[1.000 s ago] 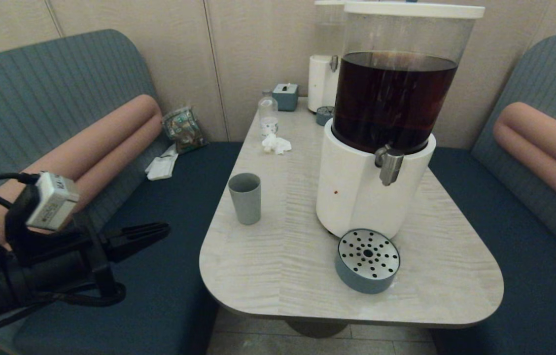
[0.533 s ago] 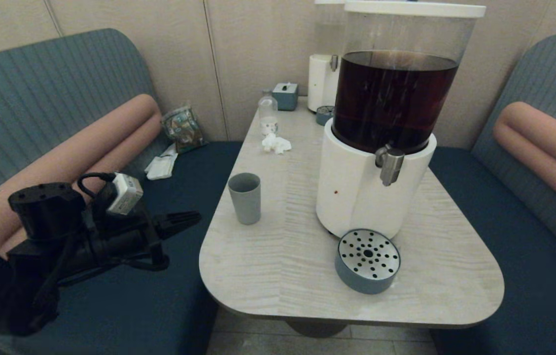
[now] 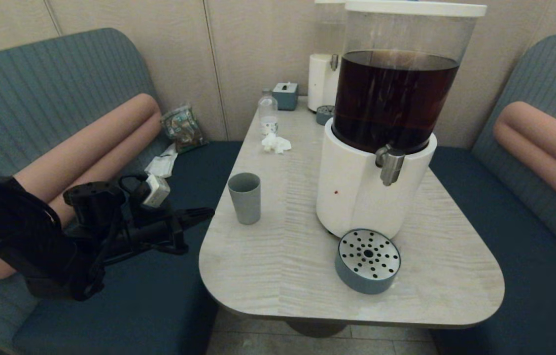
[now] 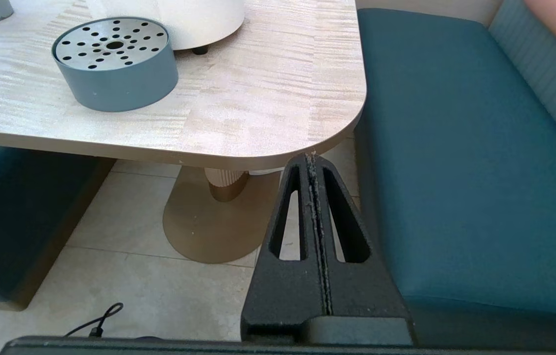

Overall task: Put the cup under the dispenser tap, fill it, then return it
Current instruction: Pick up the cup

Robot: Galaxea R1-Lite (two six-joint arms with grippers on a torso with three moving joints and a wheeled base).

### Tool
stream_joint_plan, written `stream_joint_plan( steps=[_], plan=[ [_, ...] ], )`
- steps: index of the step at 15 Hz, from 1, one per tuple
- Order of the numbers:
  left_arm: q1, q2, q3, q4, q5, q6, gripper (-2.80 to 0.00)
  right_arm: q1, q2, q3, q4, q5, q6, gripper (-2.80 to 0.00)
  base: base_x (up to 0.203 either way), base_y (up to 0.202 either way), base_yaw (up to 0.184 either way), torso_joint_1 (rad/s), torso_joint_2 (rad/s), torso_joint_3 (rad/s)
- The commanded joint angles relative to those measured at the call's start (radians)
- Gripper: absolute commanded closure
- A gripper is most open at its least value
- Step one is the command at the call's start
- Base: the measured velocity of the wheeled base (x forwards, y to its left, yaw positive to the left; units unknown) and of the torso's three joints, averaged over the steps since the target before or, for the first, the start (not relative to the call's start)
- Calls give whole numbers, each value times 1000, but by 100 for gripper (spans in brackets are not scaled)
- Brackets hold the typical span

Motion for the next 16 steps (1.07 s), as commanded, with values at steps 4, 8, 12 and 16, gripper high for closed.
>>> stream_joint_plan(
  steps=[4, 8, 12, 16],
  plan=[
    [0, 21, -4, -20, -3, -12, 0, 0, 1, 0, 0, 0, 0, 0, 0, 0, 0, 0, 0, 0],
    [0, 19, 5, -40, 5, -38, 0, -1, 1, 0, 0, 0, 0, 0, 0, 0, 0, 0, 0, 0],
    [-1, 18, -2, -40, 6, -42, -280, 0, 1, 0, 0, 0, 0, 0, 0, 0, 0, 0, 0, 0],
    [-27, 41, -16, -40, 6, -42, -280, 0, 1, 0, 0, 0, 0, 0, 0, 0, 0, 0, 0, 0]
  ],
)
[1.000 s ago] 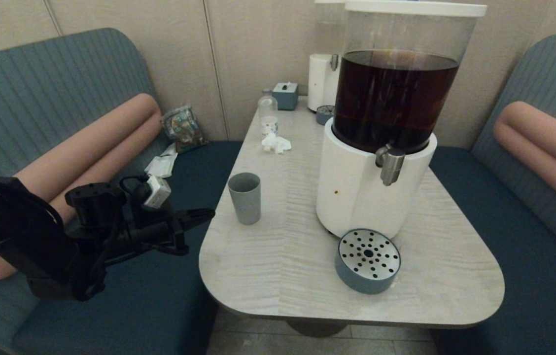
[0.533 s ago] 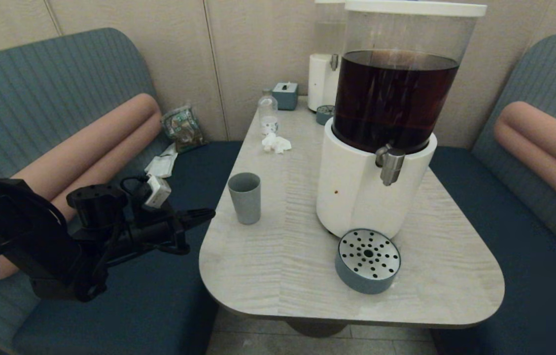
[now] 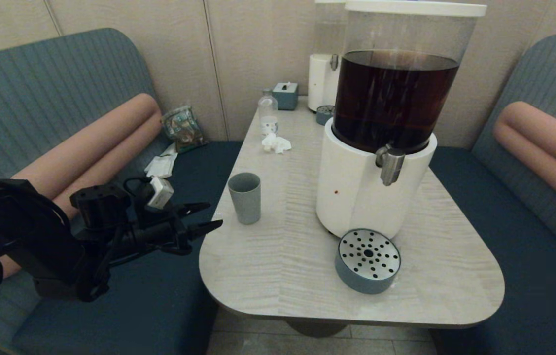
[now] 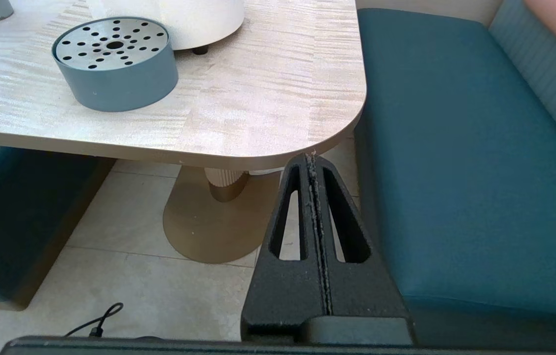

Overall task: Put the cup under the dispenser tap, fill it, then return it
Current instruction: Pick up the cup

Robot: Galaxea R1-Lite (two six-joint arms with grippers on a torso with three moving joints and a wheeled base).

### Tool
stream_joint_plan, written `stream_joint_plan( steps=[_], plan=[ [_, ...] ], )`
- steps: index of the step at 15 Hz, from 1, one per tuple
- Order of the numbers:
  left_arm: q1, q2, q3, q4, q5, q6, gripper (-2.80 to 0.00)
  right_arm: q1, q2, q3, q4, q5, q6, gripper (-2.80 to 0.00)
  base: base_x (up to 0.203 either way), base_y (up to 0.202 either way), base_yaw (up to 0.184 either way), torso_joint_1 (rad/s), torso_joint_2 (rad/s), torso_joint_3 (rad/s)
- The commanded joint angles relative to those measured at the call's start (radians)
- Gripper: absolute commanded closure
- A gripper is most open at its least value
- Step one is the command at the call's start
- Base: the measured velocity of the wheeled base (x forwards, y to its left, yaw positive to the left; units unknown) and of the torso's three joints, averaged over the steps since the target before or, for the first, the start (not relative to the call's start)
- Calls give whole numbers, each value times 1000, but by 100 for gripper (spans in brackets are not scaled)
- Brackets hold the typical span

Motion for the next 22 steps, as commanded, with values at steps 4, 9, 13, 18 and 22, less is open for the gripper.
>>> stream_joint_plan(
  steps=[4, 9, 13, 18, 22],
  plan=[
    [-62, 50, -57, -7, 14, -19, -280, 0, 1, 0, 0, 0, 0, 0, 0, 0, 0, 0, 0, 0],
    [-111, 159, -241, -9, 73, -44, -280, 0, 1, 0, 0, 0, 0, 0, 0, 0, 0, 0, 0, 0],
    [-123, 231, -321, -90, 93, -123, -280, 0, 1, 0, 0, 0, 0, 0, 0, 0, 0, 0, 0, 0],
    [-138, 290, -384, -157, 166, -197, -280, 0, 1, 0, 0, 0, 0, 0, 0, 0, 0, 0, 0, 0],
    [-141, 319, -423, -157, 180, -198, -280, 0, 1, 0, 0, 0, 0, 0, 0, 0, 0, 0, 0, 0]
  ],
)
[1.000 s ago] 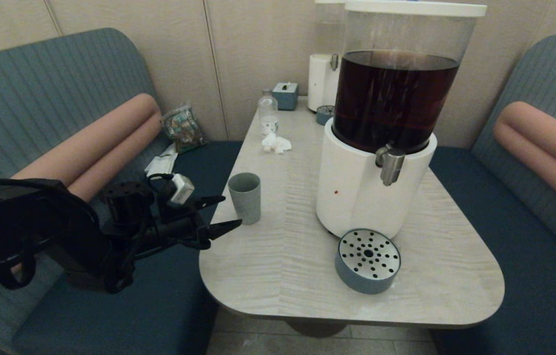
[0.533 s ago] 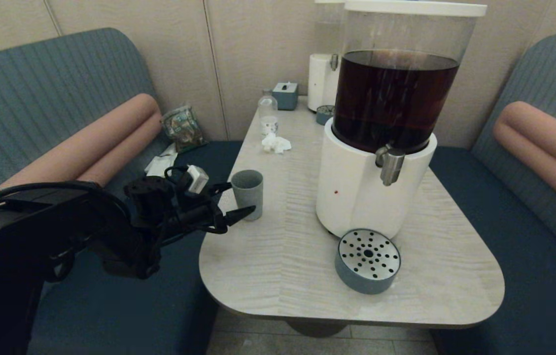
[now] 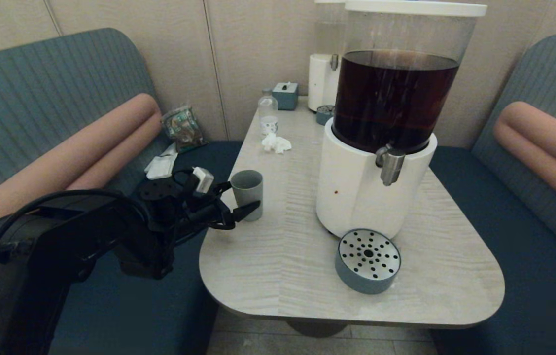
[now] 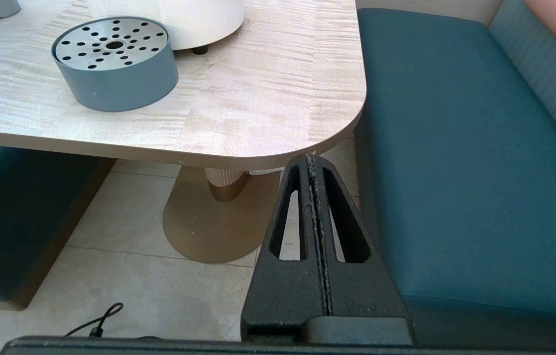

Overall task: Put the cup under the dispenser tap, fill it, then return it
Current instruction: Pick up the cup

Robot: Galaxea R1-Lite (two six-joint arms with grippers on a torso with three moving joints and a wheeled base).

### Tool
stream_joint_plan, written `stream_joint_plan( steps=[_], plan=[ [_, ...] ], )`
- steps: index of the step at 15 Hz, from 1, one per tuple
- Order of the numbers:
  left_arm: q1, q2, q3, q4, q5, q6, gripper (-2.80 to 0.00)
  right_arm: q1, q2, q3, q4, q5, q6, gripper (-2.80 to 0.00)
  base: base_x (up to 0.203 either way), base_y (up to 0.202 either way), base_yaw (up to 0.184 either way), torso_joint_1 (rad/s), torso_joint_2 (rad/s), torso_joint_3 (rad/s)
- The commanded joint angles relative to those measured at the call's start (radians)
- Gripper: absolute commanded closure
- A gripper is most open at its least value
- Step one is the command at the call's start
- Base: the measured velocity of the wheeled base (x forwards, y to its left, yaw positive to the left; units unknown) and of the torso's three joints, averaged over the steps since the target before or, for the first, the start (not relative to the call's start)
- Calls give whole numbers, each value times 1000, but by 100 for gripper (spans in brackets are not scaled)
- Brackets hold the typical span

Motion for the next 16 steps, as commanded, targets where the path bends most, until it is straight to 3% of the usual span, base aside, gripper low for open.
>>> stream_joint_plan(
  steps=[1, 5, 16],
  plan=[
    [-1, 19, -29, -5, -2, 0, -280, 0, 1, 0, 0, 0, 0, 0, 0, 0, 0, 0, 0, 0],
    [-5, 51, -93, -7, 29, -14, -280, 0, 1, 1, 0, 0, 0, 0, 0, 0, 0, 0, 0, 0],
    [-24, 50, -110, -7, 48, -23, -280, 0, 1, 0, 0, 2, 0, 0, 0, 0, 0, 0, 0, 0]
  ],
)
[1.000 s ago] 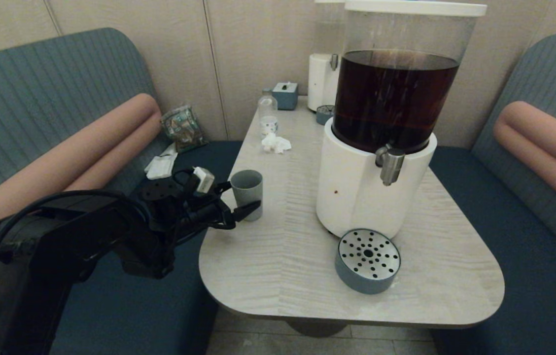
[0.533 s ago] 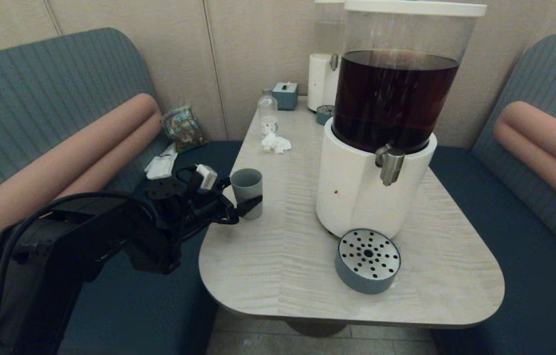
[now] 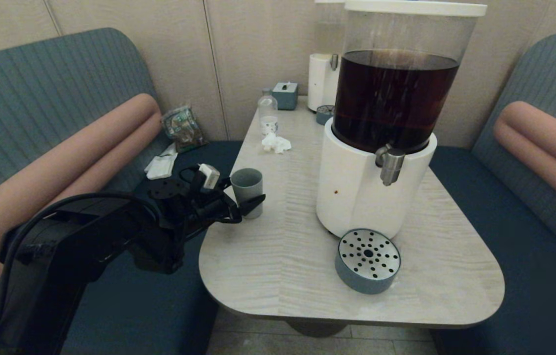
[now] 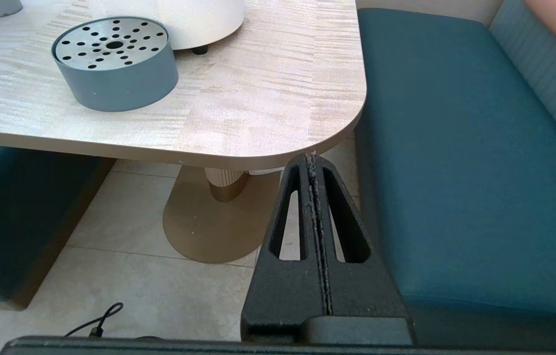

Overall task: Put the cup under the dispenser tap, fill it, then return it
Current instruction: Pick up the cup

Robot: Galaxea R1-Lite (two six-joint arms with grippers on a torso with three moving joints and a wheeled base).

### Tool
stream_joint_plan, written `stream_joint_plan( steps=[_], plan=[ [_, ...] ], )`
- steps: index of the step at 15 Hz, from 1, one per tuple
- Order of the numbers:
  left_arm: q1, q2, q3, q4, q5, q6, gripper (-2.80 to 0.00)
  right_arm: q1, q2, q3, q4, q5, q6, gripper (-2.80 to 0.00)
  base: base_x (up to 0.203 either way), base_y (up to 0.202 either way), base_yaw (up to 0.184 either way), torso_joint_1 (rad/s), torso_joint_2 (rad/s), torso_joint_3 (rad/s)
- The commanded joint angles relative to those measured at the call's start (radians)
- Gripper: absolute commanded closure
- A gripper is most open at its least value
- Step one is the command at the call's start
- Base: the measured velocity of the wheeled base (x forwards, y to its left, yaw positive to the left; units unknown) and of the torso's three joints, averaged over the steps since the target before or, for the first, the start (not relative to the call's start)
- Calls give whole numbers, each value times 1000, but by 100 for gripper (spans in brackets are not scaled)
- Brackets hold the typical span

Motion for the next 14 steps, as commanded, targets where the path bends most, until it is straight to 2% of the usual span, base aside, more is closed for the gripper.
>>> stream_joint_plan(
  steps=[1, 14],
  plan=[
    [-3, -6, -1, -8, -3, 0, -280, 0, 0, 0, 0, 0, 0, 0, 0, 0, 0, 0, 0, 0],
    [-12, -4, 2, -37, 19, -26, -280, 0, 1, 0, 0, 0, 0, 0, 0, 0, 0, 0, 0, 0]
  ],
)
